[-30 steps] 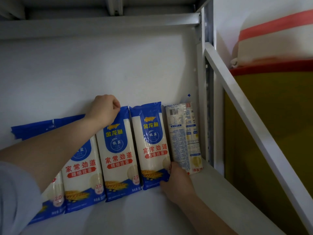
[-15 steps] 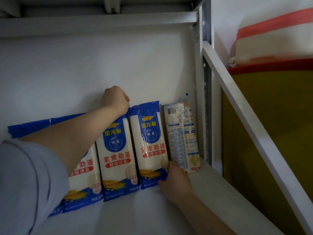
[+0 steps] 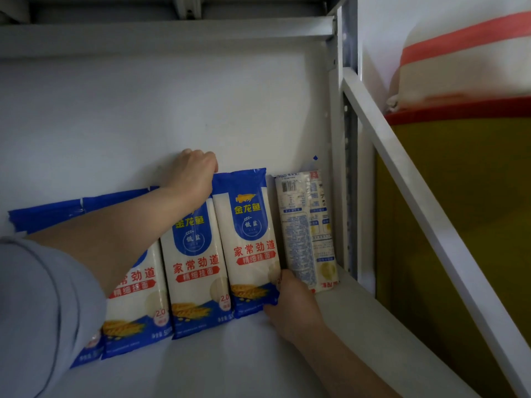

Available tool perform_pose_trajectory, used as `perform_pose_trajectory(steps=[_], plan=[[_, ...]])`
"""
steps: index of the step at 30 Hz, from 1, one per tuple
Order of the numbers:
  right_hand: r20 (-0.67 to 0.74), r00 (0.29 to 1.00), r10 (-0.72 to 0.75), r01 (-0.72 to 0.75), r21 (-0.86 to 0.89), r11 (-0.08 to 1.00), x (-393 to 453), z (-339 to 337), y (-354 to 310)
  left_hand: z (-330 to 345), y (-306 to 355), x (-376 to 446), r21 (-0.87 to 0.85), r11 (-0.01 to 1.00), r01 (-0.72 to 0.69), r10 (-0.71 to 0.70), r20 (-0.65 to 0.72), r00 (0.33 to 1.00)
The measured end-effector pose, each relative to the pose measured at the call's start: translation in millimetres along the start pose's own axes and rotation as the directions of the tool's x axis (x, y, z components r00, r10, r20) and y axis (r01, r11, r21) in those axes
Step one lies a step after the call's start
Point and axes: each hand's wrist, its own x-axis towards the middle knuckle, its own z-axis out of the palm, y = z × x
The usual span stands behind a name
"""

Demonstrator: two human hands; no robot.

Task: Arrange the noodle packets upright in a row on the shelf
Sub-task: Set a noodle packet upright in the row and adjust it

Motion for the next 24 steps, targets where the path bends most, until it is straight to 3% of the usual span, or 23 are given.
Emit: perform_pose_trajectory(steps=[10, 14, 17, 19, 20, 22, 24], plan=[[-0.014, 1.0, 0.008, -0.008, 0.007, 1.0, -2.1, -2.2, -1.6, -5.0, 4.4, -2.7, -0.084, 0.994, 0.073, -0.074, -0.018, 0.997], [-0.119, 0.993, 0.026, -0.007, 0.154, 0.988, -3.9, -10.4, -5.2, -15.8, 32.2, -26.2, -0.168, 0.984, -0.051, 0.03, -0.128, 0.991], [-0.315, 0.941, -0.122, 0.17, 0.128, 0.977, -5.8, -14.5, -12.7, -10.8, 58.9, -60.4, -0.22, 0.961, -0.168, 0.17, -0.012, 0.985], [-0.35, 0.916, -0.197, 0.229, 0.054, 0.972, -6.4, -14.2, -15.5, 1.6, 68.8, -89.1, -0.238, 0.955, -0.178, 0.201, 0.075, 0.977], [-0.334, 0.923, -0.192, 0.216, 0.037, 0.976, -5.8, -13.0, -15.5, 8.8, 70.8, -104.2, -0.277, 0.954, -0.118, 0.151, 0.1, 0.983], [-0.276, 0.952, -0.129, 0.151, 0.058, 0.987, -4.3, -11.1, -14.2, 20.1, 72.6, -132.6, -0.419, 0.885, 0.202, -0.125, 0.205, 0.971], [-0.204, 0.976, -0.073, 0.103, 0.137, 0.985, -2.6, -9.9, -15.3, 29.8, 73.7, -156.3, -0.521, 0.7, 0.489, -0.361, 0.332, 0.871]])
